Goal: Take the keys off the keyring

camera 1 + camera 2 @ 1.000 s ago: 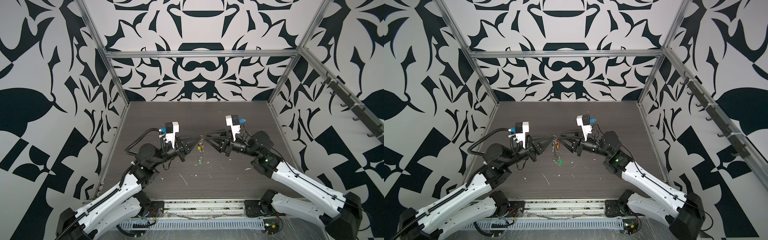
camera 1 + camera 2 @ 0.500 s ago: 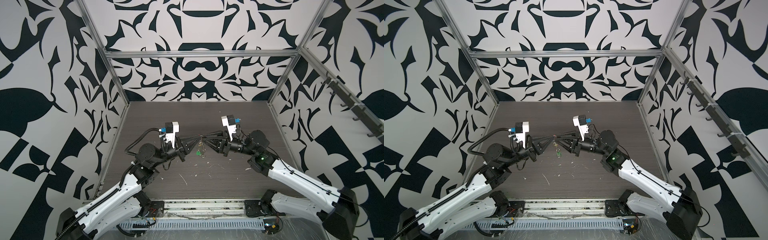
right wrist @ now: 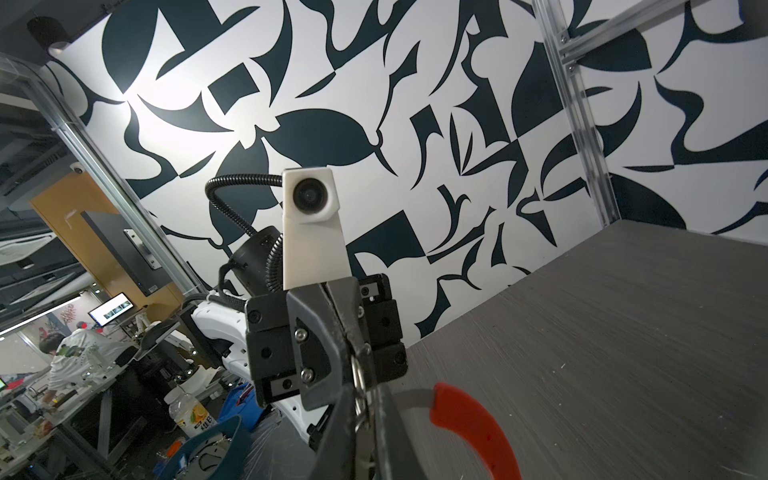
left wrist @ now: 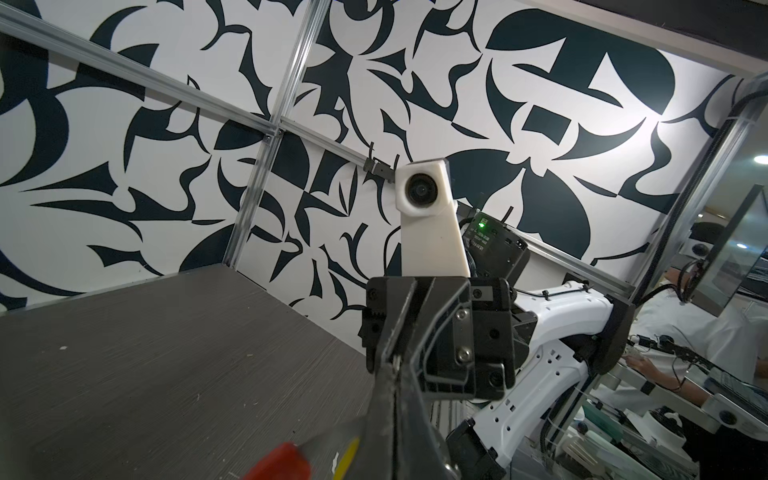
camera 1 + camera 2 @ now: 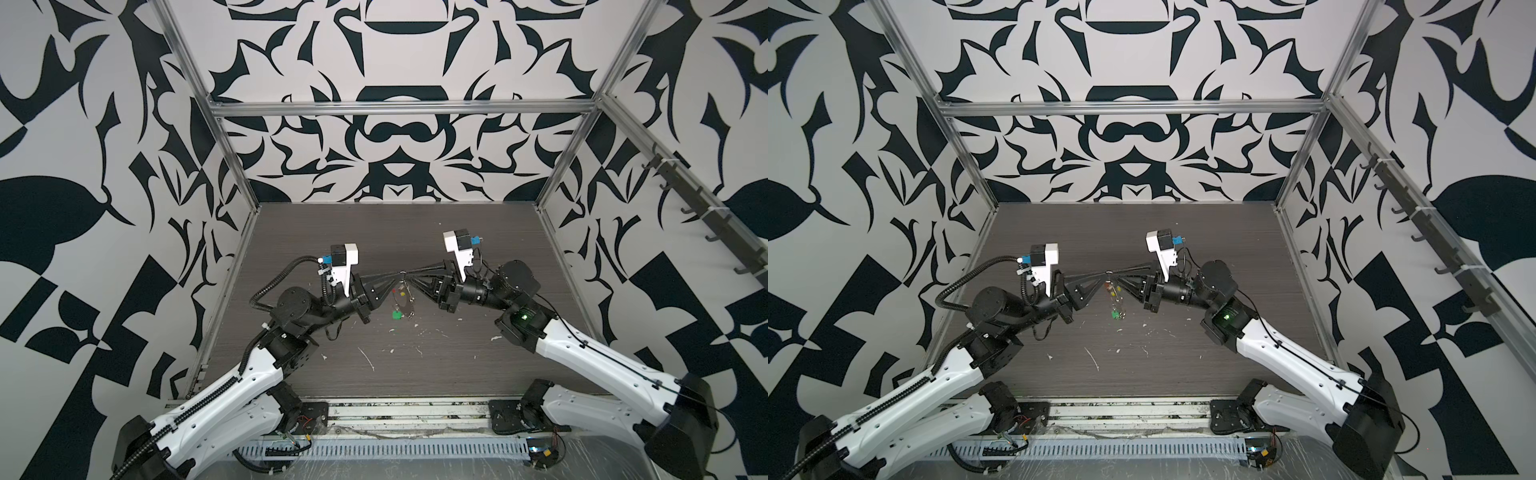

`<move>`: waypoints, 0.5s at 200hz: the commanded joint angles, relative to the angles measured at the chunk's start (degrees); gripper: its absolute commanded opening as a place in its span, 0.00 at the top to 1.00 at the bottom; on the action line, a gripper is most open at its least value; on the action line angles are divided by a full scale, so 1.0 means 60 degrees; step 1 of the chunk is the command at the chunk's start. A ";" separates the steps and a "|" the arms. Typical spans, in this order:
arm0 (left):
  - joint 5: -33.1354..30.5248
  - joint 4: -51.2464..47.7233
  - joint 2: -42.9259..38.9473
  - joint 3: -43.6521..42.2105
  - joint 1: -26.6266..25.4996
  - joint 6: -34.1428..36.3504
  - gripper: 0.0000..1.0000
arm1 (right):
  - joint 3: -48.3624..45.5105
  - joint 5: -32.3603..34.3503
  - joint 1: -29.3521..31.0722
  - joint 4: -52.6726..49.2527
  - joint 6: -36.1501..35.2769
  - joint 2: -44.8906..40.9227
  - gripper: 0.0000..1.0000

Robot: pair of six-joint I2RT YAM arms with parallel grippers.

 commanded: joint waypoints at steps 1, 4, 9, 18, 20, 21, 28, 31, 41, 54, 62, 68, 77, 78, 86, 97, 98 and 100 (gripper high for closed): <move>0.0159 0.0472 0.0025 -0.0052 -0.0041 -0.0090 1.00 | 0.0519 -0.0100 0.0031 0.0258 -0.0104 -0.0022 0.95; 0.0158 0.0464 0.0025 -0.0051 -0.0041 -0.0090 1.00 | 0.0537 -0.0107 0.0043 0.0206 -0.0126 -0.0033 0.97; 0.0152 0.0452 0.0039 -0.0042 -0.0041 -0.0117 1.00 | 0.0570 -0.0108 0.0049 0.0083 -0.0171 -0.0051 0.99; 0.0150 0.0403 0.0033 -0.0037 -0.0040 -0.0149 1.00 | 0.0645 -0.0080 0.0038 -0.0255 -0.0335 -0.0129 1.00; 0.0150 0.0387 0.0027 -0.0037 -0.0041 -0.0159 1.00 | 0.0669 -0.0072 0.0029 -0.0359 -0.0359 -0.0147 1.00; 0.0147 0.0368 0.0026 -0.0037 -0.0041 -0.0161 1.00 | 0.0676 -0.0069 0.0025 -0.0405 -0.0380 -0.0160 1.00; 0.0145 0.0220 -0.0013 0.0002 -0.0041 -0.0163 1.00 | 0.0736 0.0009 0.0037 -0.0723 -0.0543 -0.0260 1.00; 0.0130 0.0134 -0.0052 0.0018 -0.0041 -0.0172 0.98 | 0.0779 0.0043 0.0036 -0.0938 -0.0629 -0.0304 1.00; 0.0079 -0.0180 -0.0166 0.0038 -0.0041 -0.0163 0.85 | 0.0971 0.0171 0.0036 -0.1824 -0.0998 -0.0475 1.00; -0.0007 -0.0789 -0.0420 0.0091 -0.0041 -0.0103 0.71 | 0.1310 0.0333 0.0047 -0.3216 -0.1600 -0.0670 1.00; -0.0065 -0.1213 -0.0586 0.0144 -0.0034 -0.0009 0.66 | 0.1568 0.0383 0.0042 -0.4152 -0.2006 -0.0740 1.00; -0.0102 -0.1587 -0.0717 0.0190 -0.0041 0.0078 0.65 | 0.1757 0.0446 0.0036 -0.4825 -0.2290 -0.0789 1.00; -0.0093 -0.2120 -0.0860 0.0303 -0.0041 0.0194 0.63 | 0.2042 0.0502 0.0044 -0.5724 -0.2665 -0.0802 1.00; -0.0098 -0.2190 -0.0871 0.0324 -0.0041 0.0206 0.63 | 0.2080 0.0504 0.0040 -0.5842 -0.2734 -0.0802 1.00; -0.0064 -0.2735 -0.0951 0.0490 -0.0041 0.0364 0.62 | 0.2347 0.0551 0.0036 -0.6685 -0.3113 -0.0773 1.00; 0.0039 -0.3485 -0.1012 0.0720 -0.0037 0.0642 0.60 | 0.2640 0.0455 0.0036 -0.7434 -0.3458 -0.0705 1.00; 0.0055 -0.3553 -0.1013 0.0745 -0.0032 0.0665 0.60 | 0.2672 0.0451 0.0036 -0.7510 -0.3497 -0.0695 1.00; 0.0082 -0.3674 -0.1014 0.0810 -0.0039 0.0692 0.60 | 0.2725 0.0441 0.0043 -0.7669 -0.3563 -0.0676 1.00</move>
